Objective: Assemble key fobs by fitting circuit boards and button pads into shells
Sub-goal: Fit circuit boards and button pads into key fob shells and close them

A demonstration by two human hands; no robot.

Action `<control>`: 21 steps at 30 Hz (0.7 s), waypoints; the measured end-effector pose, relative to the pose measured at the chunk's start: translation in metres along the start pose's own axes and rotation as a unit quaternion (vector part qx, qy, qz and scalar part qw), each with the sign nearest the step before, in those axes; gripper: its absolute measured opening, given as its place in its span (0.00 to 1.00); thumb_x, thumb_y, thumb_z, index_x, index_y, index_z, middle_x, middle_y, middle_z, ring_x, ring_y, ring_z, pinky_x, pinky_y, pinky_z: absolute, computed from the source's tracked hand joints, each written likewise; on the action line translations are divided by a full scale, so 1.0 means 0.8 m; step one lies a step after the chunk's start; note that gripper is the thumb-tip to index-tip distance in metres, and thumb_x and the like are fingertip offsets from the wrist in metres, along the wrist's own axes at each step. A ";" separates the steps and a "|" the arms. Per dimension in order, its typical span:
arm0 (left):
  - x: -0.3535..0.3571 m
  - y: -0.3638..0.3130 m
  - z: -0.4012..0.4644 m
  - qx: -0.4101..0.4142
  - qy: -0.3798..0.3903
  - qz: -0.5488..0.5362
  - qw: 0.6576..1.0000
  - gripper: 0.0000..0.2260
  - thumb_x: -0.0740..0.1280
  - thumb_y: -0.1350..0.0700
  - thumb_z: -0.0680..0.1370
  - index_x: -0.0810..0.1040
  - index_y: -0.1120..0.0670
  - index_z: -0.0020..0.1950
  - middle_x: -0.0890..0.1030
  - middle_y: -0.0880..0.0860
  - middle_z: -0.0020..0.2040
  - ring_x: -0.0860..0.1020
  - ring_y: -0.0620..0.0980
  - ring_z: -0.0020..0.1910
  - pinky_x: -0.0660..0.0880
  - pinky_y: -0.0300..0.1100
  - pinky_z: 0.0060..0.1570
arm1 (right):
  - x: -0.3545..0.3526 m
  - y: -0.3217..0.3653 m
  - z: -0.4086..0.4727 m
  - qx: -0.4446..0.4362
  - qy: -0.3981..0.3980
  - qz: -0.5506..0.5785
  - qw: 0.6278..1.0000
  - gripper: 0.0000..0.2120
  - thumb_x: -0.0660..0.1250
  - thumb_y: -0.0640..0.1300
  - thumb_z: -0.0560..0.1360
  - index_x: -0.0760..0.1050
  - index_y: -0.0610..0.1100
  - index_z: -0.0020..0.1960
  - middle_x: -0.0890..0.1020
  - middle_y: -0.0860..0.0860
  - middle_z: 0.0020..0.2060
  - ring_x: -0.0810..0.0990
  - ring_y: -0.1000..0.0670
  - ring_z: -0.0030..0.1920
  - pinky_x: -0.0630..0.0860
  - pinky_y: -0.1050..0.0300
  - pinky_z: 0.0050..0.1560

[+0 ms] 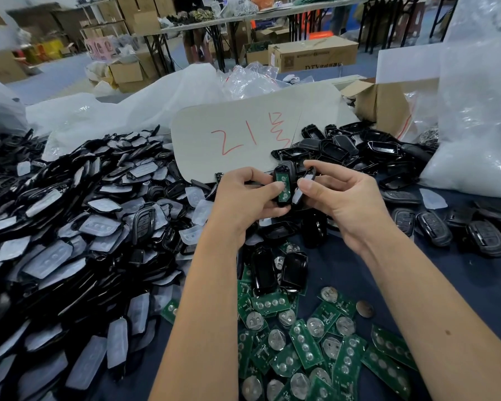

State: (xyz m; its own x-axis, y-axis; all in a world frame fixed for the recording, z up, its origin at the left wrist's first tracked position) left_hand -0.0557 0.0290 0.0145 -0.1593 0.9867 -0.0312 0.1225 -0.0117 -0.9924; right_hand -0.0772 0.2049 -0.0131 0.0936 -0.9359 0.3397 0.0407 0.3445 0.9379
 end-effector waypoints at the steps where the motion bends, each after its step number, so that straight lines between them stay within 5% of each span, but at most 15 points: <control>1: 0.001 0.000 0.000 0.008 0.001 0.007 1.000 0.06 0.75 0.64 0.77 0.79 0.64 0.48 0.84 0.64 0.43 0.84 0.56 0.35 0.84 0.43 0.39 | 0.000 0.000 0.000 -0.003 -0.007 -0.006 1.000 0.25 0.80 0.41 0.64 0.84 0.42 0.60 0.87 0.50 0.37 0.87 0.52 0.42 0.83 0.58 0.47; 5: 0.008 0.003 0.002 0.046 0.008 0.047 0.998 0.06 0.77 0.63 0.76 0.81 0.64 0.45 0.83 0.56 0.33 0.83 0.51 0.31 0.85 0.46 0.41 | -0.002 -0.004 0.001 -0.011 -0.030 -0.035 0.999 0.23 0.82 0.39 0.66 0.84 0.41 0.60 0.87 0.49 0.37 0.87 0.52 0.42 0.83 0.59 0.46; 11: 0.020 -0.001 0.004 0.079 0.018 0.105 0.991 0.02 0.76 0.63 0.76 0.85 0.61 0.48 0.87 0.60 0.43 0.87 0.56 0.42 0.85 0.46 0.43 | -0.004 -0.008 0.003 -0.021 -0.071 -0.072 0.995 0.29 0.84 0.48 0.57 0.86 0.44 0.57 0.88 0.45 0.41 0.87 0.51 0.42 0.84 0.57 0.46; 17: 0.019 -0.005 0.000 0.109 0.072 0.153 0.980 0.08 0.75 0.67 0.75 0.88 0.54 0.48 0.88 0.54 0.42 0.87 0.51 0.44 0.85 0.47 0.49 | -0.009 -0.014 0.007 -0.031 -0.103 -0.115 0.987 0.29 0.88 0.54 0.56 0.87 0.49 0.55 0.88 0.45 0.43 0.89 0.45 0.48 0.85 0.43 0.56; 21: 0.020 -0.009 -0.004 0.156 0.064 0.211 0.963 0.12 0.83 0.59 0.68 0.87 0.43 0.43 0.86 0.44 0.38 0.84 0.39 0.41 0.81 0.36 0.47 | -0.010 -0.012 0.006 -0.053 -0.119 -0.150 0.980 0.31 0.85 0.62 0.54 0.87 0.52 0.53 0.88 0.49 0.40 0.89 0.47 0.47 0.84 0.42 0.54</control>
State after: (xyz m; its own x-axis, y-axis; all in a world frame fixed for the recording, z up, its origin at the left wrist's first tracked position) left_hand -0.0559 0.0451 0.0214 -0.0358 0.8954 -0.4438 -0.1545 -0.4437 -0.8828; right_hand -0.0835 0.2090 -0.0242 -0.1728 -0.9826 0.0688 0.1345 0.0457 0.9899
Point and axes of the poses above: each hand's wrist, its own z-axis towards the middle knuckle, its own x-axis out of the palm, y = z × x, the point moved 2 cm from there along z, towards the middle knuckle
